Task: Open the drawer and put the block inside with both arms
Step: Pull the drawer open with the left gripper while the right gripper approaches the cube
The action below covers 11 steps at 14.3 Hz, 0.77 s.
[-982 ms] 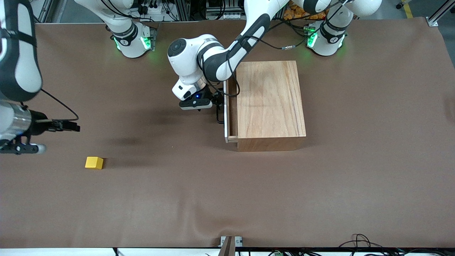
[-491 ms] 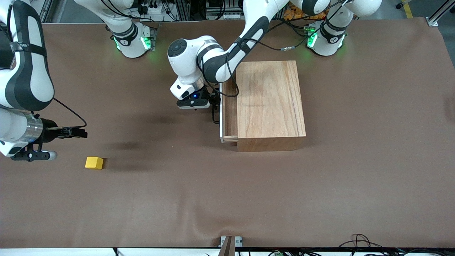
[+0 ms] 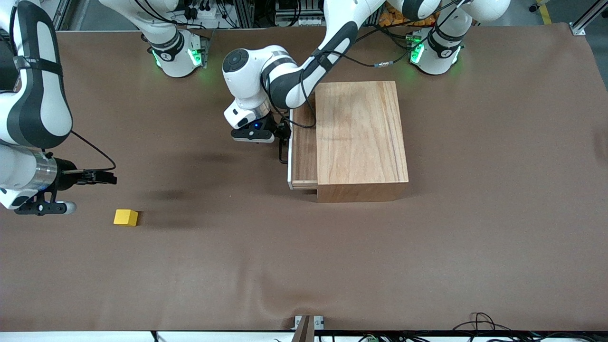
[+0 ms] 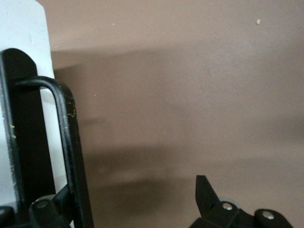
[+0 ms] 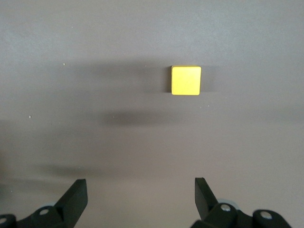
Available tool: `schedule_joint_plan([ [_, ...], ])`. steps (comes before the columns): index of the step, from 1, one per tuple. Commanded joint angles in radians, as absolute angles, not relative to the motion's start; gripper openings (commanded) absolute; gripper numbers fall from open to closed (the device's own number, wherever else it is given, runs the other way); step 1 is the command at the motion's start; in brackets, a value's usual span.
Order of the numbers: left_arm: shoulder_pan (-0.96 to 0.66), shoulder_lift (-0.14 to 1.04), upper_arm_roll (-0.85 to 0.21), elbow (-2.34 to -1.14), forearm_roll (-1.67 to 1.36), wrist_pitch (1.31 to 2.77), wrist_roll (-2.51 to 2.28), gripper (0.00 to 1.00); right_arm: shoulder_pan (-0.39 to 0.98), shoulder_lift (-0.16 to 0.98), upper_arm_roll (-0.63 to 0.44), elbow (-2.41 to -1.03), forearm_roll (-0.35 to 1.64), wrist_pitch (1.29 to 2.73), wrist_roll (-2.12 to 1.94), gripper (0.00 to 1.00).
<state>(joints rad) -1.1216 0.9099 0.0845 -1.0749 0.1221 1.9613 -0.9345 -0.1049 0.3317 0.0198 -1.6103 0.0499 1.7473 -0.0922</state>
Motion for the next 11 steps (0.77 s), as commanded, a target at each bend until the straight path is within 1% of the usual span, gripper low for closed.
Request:
schedule_joint_plan([
  [1, -1.126, 0.942, 0.045, -1.04, 0.092, 2.019, -0.922, 1.0, -0.104, 0.325, 0.021, -1.612, 0.038, 1.747, -0.095, 1.0],
  [11, -1.124, 0.927, 0.035, -1.032, 0.084, 2.028, -0.92, 1.0, -0.101, 0.337, 0.021, -1.612, 0.038, 1.761, -0.095, 1.0],
])
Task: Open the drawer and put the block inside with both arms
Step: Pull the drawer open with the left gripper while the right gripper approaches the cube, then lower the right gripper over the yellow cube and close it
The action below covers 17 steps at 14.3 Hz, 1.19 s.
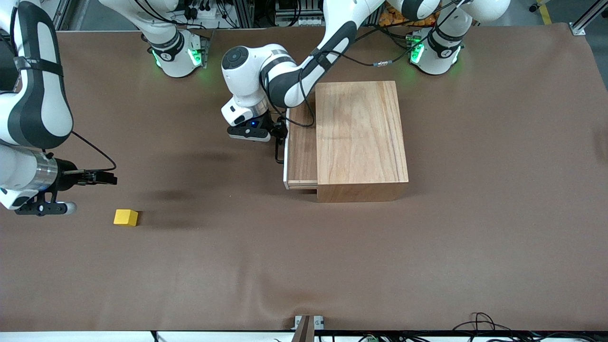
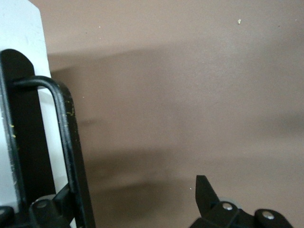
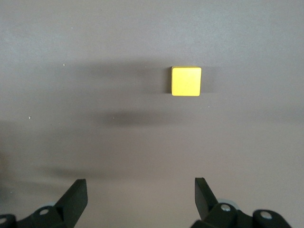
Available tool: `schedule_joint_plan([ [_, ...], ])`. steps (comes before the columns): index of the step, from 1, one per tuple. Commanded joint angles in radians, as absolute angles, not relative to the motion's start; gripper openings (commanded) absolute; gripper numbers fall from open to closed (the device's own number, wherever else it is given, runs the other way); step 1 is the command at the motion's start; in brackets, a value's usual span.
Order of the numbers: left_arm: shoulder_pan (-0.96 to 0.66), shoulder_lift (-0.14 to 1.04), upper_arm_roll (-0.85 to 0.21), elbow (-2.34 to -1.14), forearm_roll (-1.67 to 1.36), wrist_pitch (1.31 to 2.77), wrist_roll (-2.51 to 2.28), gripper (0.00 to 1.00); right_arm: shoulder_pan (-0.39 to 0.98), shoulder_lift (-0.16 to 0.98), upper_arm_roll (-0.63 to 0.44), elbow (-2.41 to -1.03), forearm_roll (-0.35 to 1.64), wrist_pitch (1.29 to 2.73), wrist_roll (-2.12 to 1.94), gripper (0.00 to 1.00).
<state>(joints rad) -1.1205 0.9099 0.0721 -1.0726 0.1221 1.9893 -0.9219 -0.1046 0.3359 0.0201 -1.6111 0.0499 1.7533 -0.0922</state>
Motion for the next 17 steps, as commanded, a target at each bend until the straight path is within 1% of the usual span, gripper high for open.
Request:
schedule_joint_plan([
  [1, -1.124, 0.927, 0.035, -1.029, 0.071, 2.046, -0.922, 1.0, -0.101, 0.337, 0.021, -1.612, 0.038, 1.763, -0.095, 1.0],
  [4, -1.126, 0.928, 0.034, -1.025, 0.066, 2.077, -0.92, 1.0, -0.1, 0.354, 0.021, -1.614, 0.038, 1.782, -0.095, 1.0],
  [7, -1.126, 0.927, 0.023, -1.025, 0.064, 2.115, -0.92, 1.0, -0.098, 0.409, 0.021, -1.615, 0.037, 1.834, -0.095, 1.0],
  [10, -1.129, 0.928, 0.017, -1.023, 0.064, 2.147, -0.92, 1.0, -0.106, 0.509, 0.02, -1.615, 0.032, 1.968, -0.103, 1.0],
  [12, -1.132, 0.928, 0.015, -1.023, 0.064, 2.161, -0.92, 1.0, -0.101, 0.555, 0.018, -1.614, 0.02, 2.035, -0.106, 1.0],
  [14, -1.135, 0.928, 0.015, -1.022, 0.064, 2.18, -0.92, 1.0, -0.103, 0.587, 0.02, -1.608, -0.088, 2.116, -0.101, 1.0],
  [17, -1.158, 0.913, 0.018, -1.017, 0.066, 2.169, -0.933, 1.0, -0.107, 0.621, 0.02, -1.58, -0.113, 2.148, -0.107, 1.0],
])
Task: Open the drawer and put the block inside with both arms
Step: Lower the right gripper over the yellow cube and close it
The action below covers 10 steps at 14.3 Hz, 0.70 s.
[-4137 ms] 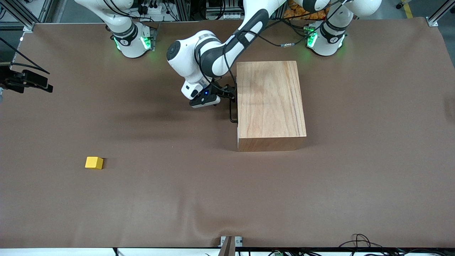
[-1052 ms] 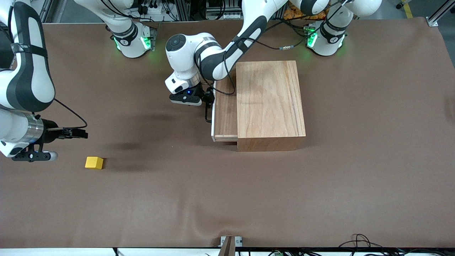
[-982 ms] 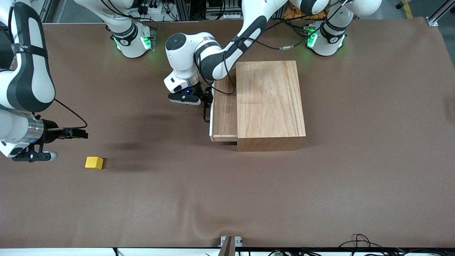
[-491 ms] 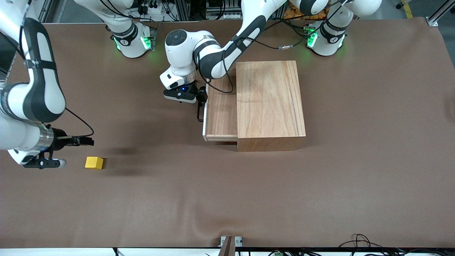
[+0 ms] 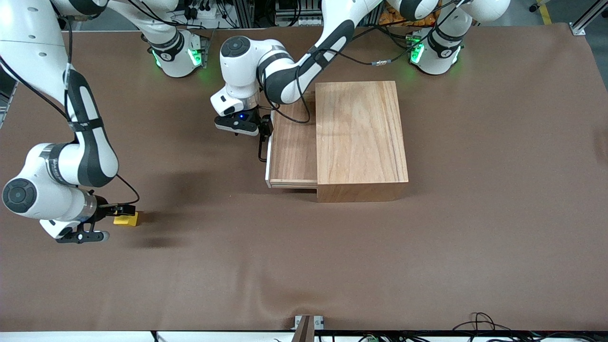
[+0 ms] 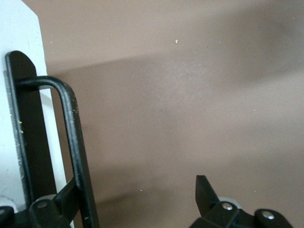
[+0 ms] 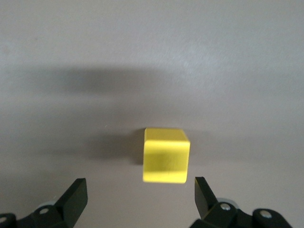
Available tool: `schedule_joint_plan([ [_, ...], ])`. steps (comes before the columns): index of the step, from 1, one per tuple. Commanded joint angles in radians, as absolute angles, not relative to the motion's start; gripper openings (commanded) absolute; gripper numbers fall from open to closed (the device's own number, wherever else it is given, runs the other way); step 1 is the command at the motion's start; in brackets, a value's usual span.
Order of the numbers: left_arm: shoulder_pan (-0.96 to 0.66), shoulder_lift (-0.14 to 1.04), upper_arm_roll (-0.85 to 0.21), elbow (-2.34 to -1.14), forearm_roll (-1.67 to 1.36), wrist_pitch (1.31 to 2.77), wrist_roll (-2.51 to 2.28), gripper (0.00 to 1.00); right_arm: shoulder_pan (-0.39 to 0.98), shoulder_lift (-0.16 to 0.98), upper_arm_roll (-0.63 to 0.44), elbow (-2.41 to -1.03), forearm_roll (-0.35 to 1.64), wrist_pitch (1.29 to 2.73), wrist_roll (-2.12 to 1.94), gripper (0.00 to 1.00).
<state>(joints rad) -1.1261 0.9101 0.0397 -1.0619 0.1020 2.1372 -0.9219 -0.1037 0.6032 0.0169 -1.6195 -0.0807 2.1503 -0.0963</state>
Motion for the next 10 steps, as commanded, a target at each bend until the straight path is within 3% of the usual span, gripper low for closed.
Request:
schedule_joint_plan([
  [1, -1.158, 0.896, 0.018, -1.017, 0.066, 2.145, -0.931, 1.0, -0.104, 0.63, 0.02, -1.58, -0.129, 2.151, -0.107, 1.0],
  [8, -1.134, 0.825, 0.093, -1.023, 0.075, 2.097, -0.911, 1.0, -0.14, 0.692, 0.021, -1.608, -0.141, 2.203, -0.103, 1.0],
  [10, -1.128, 0.758, 0.126, -1.031, 0.075, 2.051, -0.91, 1.0, -0.141, 0.695, 0.021, -1.608, -0.141, 2.223, -0.104, 1.0],
])
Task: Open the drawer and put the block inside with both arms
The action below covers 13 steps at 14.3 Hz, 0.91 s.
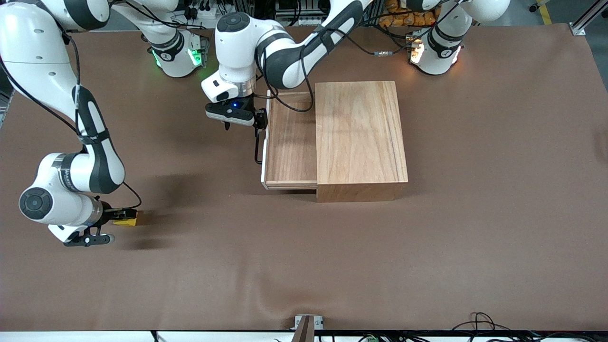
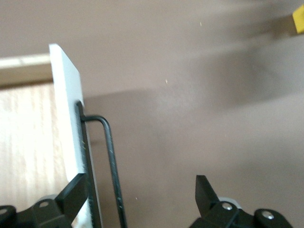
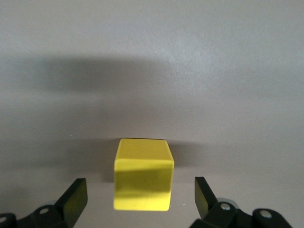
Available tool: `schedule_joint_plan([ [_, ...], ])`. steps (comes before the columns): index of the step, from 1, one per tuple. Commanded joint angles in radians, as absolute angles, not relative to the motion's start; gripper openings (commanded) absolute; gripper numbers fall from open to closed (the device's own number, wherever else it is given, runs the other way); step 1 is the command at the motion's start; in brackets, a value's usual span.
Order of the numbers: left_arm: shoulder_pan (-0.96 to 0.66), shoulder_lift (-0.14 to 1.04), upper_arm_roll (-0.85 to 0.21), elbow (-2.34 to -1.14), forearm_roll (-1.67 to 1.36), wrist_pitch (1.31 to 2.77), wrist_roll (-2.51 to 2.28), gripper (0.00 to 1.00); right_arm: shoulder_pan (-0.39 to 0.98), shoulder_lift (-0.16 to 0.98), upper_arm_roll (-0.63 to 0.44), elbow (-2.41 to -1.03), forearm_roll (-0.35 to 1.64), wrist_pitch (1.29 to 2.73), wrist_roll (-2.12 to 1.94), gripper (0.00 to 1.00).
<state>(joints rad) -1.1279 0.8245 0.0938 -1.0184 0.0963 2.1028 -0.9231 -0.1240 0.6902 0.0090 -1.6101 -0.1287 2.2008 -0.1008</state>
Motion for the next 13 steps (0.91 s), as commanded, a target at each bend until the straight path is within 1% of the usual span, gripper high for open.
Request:
schedule_joint_plan([
  [1, -1.112, 0.718, 0.141, -1.034, 0.078, 1.998, -0.907, 1.0, -0.141, 0.702, 0.021, -1.608, -0.141, 2.239, -0.106, 1.0],
  [3, -1.054, 0.626, 0.149, -1.043, 0.083, 1.871, -0.901, 1.0, -0.15, 0.715, 0.021, -1.608, -0.143, 2.269, -0.107, 1.0],
  [4, -1.002, 0.574, 0.147, -1.045, 0.081, 1.817, -0.882, 1.0, -0.15, 0.718, 0.021, -1.608, -0.143, 2.269, -0.112, 0.91],
  [5, -0.947, 0.528, 0.146, -1.045, 0.081, 1.769, -0.853, 1.0, -0.15, 0.718, 0.021, -1.609, -0.143, 2.269, -0.115, 0.61],
  [6, -0.898, 0.487, 0.146, -1.046, 0.081, 1.72, -0.829, 1.0, -0.15, 0.718, 0.021, -1.611, -0.141, 2.267, -0.115, 0.35],
  [7, -0.846, 0.45, 0.144, -1.046, 0.081, 1.668, -0.819, 1.0, -0.15, 0.718, 0.021, -1.615, -0.141, 2.267, -0.114, 0.17],
  [8, -0.788, 0.415, 0.144, -1.046, 0.08, 1.634, -0.805, 1.0, -0.15, 0.718, 0.021, -1.615, -0.141, 2.267, -0.114, 0.09],
  [9, -0.729, 0.387, 0.143, -1.046, 0.072, 1.602, -0.764, 1.0, -0.15, 0.718, 0.023, -1.615, -0.141, 2.267, -0.115, 0.08],
  [11, -0.602, 0.347, 0.138, -1.046, 0.034, 1.525, -0.649, 1.0, -0.147, 0.716, 0.023, -1.615, -0.141, 2.261, -0.115, 0.0],
  [13, -0.488, 0.318, 0.137, -1.046, -0.014, 1.452, -0.585, 1.0, -0.146, 0.712, 0.023, -1.615, -0.141, 2.257, -0.126, 0.0],
])
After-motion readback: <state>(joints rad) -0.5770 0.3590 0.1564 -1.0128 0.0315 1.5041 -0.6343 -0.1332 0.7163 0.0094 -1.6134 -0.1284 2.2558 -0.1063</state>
